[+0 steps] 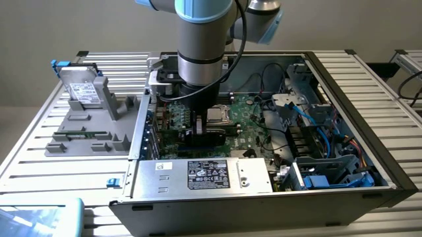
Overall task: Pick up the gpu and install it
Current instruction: 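Insert the gpu into the slot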
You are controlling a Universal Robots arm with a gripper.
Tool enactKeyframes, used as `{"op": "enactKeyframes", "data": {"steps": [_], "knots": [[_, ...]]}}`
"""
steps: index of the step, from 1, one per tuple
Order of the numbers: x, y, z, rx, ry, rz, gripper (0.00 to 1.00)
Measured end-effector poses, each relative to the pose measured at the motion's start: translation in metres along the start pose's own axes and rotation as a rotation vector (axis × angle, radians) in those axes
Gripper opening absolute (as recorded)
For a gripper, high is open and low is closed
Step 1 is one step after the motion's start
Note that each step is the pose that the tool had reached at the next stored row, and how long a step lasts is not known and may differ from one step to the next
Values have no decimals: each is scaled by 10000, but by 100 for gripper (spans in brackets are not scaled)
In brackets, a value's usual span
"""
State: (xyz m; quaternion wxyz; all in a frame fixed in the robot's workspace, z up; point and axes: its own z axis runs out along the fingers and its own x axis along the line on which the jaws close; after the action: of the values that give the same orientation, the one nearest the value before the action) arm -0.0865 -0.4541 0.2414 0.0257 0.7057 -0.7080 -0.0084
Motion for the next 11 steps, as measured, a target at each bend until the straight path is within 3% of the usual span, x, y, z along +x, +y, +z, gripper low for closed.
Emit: {"op": "enactKeyframes", "data": {"steps": [11], "knots": [[-2, 3, 2, 0, 1, 0, 28]]}}
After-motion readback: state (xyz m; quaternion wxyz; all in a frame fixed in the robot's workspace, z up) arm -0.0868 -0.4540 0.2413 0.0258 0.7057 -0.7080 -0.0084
